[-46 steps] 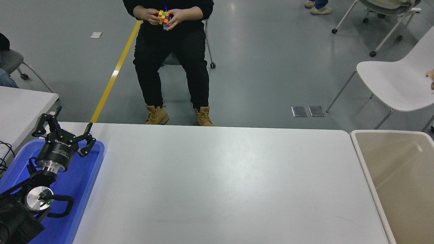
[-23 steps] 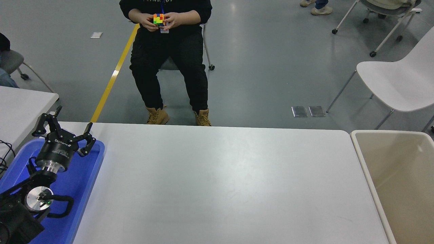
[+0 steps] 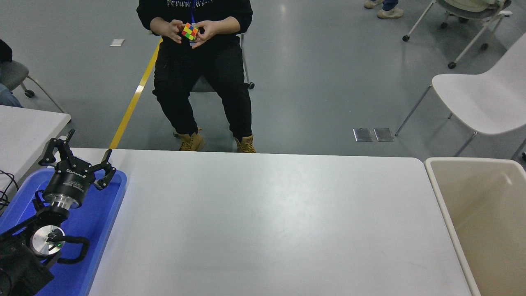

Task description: Clean the table surface

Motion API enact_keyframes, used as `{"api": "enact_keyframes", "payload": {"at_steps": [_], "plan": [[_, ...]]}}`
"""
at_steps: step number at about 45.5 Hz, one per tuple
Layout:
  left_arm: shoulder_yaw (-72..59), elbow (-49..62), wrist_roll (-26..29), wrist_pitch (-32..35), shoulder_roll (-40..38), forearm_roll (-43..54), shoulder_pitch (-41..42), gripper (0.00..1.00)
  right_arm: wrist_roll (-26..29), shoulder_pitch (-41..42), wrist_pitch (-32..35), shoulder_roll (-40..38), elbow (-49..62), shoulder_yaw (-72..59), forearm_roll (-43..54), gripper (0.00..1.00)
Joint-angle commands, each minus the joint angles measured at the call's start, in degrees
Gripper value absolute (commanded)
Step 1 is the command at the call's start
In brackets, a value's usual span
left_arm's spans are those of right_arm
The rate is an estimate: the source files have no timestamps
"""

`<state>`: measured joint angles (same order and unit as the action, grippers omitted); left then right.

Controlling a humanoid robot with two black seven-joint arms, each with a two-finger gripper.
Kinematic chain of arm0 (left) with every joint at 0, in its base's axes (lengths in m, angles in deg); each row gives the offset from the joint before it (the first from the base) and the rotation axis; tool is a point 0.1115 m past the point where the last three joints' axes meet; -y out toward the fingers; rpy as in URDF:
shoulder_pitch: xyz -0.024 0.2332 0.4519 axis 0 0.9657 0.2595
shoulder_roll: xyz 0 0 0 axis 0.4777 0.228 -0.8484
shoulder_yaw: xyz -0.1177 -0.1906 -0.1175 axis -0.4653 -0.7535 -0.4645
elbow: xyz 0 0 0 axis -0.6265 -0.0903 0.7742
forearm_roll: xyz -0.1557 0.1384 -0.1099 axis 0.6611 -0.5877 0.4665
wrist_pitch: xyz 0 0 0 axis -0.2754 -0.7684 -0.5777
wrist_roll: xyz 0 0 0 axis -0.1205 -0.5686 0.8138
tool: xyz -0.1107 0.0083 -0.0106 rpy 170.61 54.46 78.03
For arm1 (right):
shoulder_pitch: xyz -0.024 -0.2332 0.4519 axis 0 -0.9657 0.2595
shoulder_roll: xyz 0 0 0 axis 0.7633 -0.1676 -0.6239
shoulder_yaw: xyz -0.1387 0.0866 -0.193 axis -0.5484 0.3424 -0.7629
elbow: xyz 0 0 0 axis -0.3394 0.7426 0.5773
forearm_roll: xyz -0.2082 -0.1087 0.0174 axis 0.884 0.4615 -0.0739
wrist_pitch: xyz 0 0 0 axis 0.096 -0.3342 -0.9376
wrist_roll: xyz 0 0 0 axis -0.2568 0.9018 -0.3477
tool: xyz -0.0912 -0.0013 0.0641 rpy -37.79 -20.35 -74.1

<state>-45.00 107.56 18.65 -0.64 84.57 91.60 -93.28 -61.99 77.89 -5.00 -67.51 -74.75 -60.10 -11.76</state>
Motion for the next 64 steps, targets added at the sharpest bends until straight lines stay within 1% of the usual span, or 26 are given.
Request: {"api": "enact_keyframes", "payload": {"at_steps": [1,13,24,34,35,38,41,44,53,58,61,64], "plan": [[0.0,0.0,0.0,0.0,0.0,0.0,0.0,1.00,3.4,-2.9,-3.3,4.0,0.0,0.3,0.1,0.00],[0.0,0.0,0.0,0.0,0.0,0.0,0.0,1.00,7.2,-2.9,-3.9,6.1,0.0,0.9,0.0,0.00],[0.0,0.0,0.0,0.0,0.0,0.0,0.0,1.00,8.5,-2.9,-4.4,7.5,0.0,1.1,0.0,0.00],[0.0,0.0,0.0,0.0,0.0,0.0,0.0,1.00,8.5,-3.0,-5.2,7.5,0.0,1.8,-1.4,0.00],[0.0,0.0,0.0,0.0,0.0,0.0,0.0,1.00,8.5,-3.0,-5.4,7.5,0.0,2.0,-1.7,0.03],[0.0,0.0,0.0,0.0,0.0,0.0,0.0,1.00,8.5,-3.2,-6.1,7.5,-0.1,2.5,-2.0,0.17],[0.0,0.0,0.0,0.0,0.1,0.0,0.0,1.00,8.4,-3.5,-7.3,7.5,-0.2,3.3,-2.0,0.29],[0.0,0.0,0.0,0.0,0.0,0.0,0.0,1.00,8.4,-3.5,-8.6,7.6,-0.3,4.2,-2.1,0.45],[0.0,0.0,0.0,0.0,0.1,0.0,0.0,1.00,8.4,-3.5,-12.0,8.6,-0.4,7.7,-2.1,0.70],[0.0,0.0,0.0,0.0,0.0,0.0,0.0,1.00,8.2,-2.8,-12.9,8.4,-0.9,11.5,-2.1,0.91],[0.0,0.0,0.0,0.0,0.0,0.0,0.0,1.00,8.2,-1.9,-12.9,8.2,-1.0,14.3,-2.1,0.95],[0.0,0.0,0.0,0.0,0.0,0.0,0.0,1.00,8.2,0.1,-12.8,7.9,-1.2,17.2,-2.1,0.96]]}}
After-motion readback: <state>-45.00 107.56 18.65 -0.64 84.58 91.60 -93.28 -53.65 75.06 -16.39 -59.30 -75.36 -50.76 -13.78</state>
